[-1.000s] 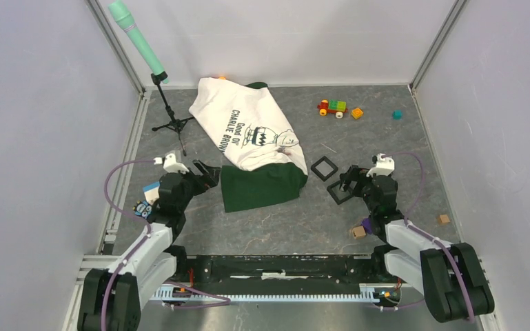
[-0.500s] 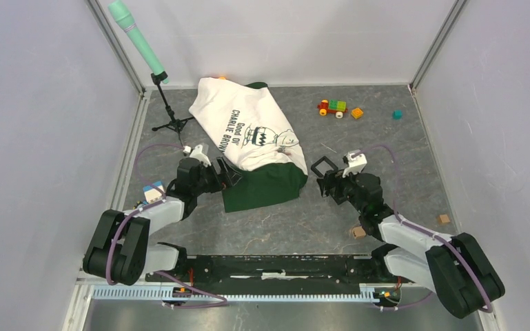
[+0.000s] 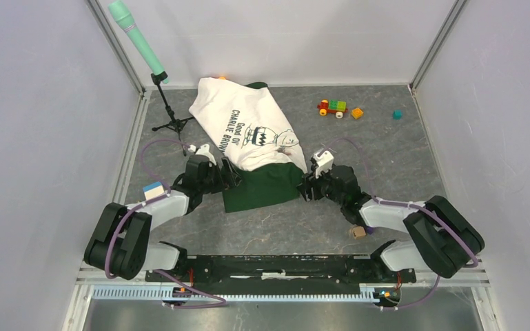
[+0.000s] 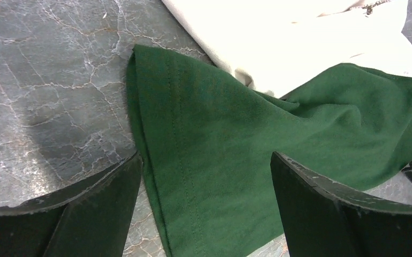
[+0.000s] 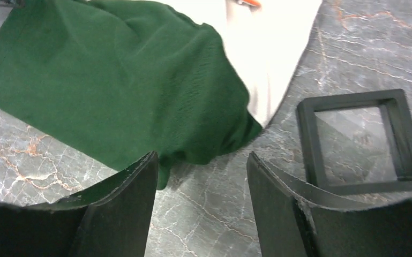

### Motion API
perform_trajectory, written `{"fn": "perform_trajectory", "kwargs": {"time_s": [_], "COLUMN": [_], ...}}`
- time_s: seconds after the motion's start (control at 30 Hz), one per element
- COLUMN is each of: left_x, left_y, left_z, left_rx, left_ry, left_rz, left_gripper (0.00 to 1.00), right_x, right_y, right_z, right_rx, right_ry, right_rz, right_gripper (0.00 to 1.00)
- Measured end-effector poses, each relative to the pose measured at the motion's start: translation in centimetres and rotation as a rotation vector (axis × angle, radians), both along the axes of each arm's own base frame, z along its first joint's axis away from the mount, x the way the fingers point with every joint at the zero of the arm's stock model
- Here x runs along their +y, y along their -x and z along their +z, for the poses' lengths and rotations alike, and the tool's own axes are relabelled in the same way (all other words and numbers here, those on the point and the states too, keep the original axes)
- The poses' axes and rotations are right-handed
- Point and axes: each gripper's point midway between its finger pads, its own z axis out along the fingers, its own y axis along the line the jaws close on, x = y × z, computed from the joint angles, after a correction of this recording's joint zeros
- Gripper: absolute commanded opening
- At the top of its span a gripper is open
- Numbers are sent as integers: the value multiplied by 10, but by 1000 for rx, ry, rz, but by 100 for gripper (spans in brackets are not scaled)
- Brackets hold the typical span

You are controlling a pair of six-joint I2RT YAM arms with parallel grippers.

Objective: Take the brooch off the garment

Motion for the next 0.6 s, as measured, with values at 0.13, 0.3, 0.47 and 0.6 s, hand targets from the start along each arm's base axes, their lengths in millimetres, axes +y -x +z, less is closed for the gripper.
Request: {"fn": "perform_trajectory", "kwargs": {"time_s": [0.13, 0.3, 0.47, 0.6], "left_x": [-1, -9, -13, -9], "left_y": [1, 5, 5, 0], "left_z": [0, 0, 6, 24], "left_rx": [0, -4, -23, -86], "left_ry": [0, -3, 2, 3], "left_rz": [-7, -46, -60, -34], "left_gripper": [93, 92, 93, 94], "right_x": [14, 27, 50, 105], "right_y": [5, -2, 19, 78], "right_z": [-5, -14, -17, -9], "right_rx": [7, 23, 13, -21], "right_ry": [21, 79, 108, 82], "right_rz": [50, 57, 168, 503], "right_gripper": [44, 0, 0, 23]}}
